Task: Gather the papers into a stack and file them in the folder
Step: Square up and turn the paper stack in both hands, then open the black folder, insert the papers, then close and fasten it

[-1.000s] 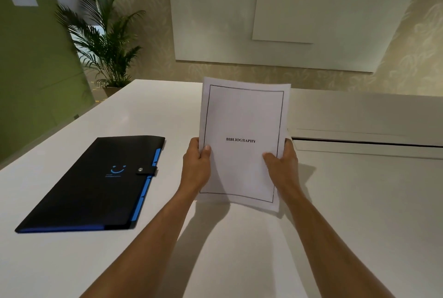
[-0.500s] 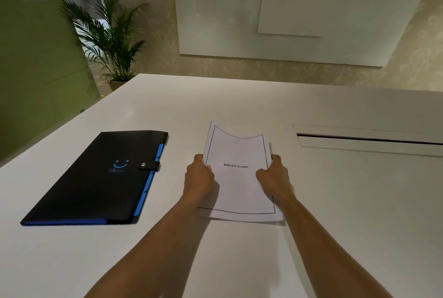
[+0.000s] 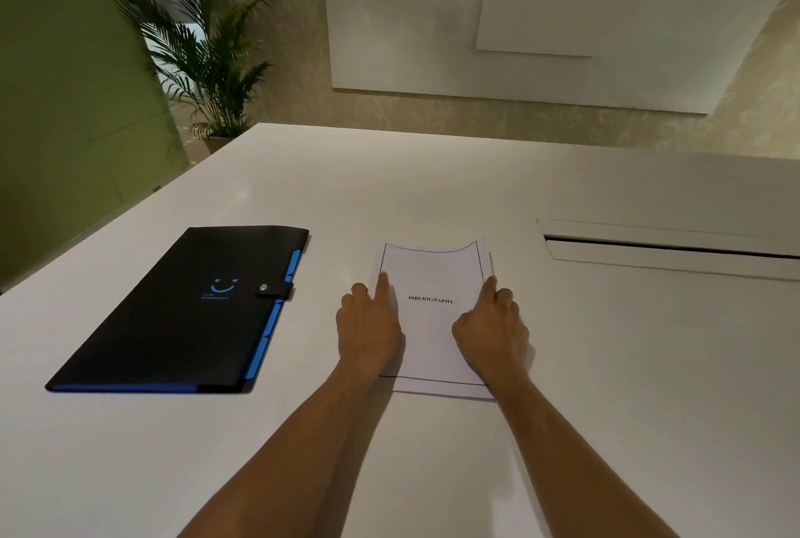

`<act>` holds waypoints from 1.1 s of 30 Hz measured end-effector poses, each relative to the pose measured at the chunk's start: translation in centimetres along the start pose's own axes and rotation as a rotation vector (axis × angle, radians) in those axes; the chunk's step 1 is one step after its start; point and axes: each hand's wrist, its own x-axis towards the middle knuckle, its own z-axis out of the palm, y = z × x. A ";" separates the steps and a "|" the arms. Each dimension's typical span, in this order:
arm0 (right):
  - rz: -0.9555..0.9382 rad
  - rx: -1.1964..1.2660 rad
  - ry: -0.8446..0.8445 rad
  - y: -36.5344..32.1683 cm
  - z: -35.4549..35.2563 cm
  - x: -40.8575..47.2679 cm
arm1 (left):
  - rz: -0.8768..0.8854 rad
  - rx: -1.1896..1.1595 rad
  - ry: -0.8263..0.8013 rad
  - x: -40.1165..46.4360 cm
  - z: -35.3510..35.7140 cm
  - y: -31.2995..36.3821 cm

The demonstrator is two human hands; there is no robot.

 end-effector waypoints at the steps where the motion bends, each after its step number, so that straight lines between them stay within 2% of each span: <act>1: -0.003 -0.033 0.004 0.1 0.1 -0.1 | 0.018 0.035 0.024 -0.1 0.1 -0.1; 10: -0.006 -0.140 0.030 0.6 0.3 -0.1 | -0.004 -0.041 0.023 0.2 0.1 -0.7; 14: 0.043 -0.023 0.053 0.1 -0.5 0.9 | -0.007 -0.303 -0.041 1.2 -0.9 -2.2; 17: 0.005 0.072 0.096 -2.1 -1.0 1.7 | -0.050 -0.499 0.048 1.3 -2.5 -4.1; 21: -0.184 0.218 0.092 -6.2 -0.5 1.1 | 0.030 -0.346 0.247 1.7 -4.3 -7.8; 25: -0.354 0.280 -0.054 -10.5 1.1 -0.1 | -0.047 -0.158 0.352 2.2 -6.3 -11.6; 29: -0.521 0.339 -0.256 -13.9 2.8 -1.6 | -0.165 -0.061 0.265 1.9 -6.6 -15.2; 33: -0.600 0.315 -0.307 -17.3 4.5 -2.6 | -0.256 -0.051 0.127 0.8 -5.0 -16.7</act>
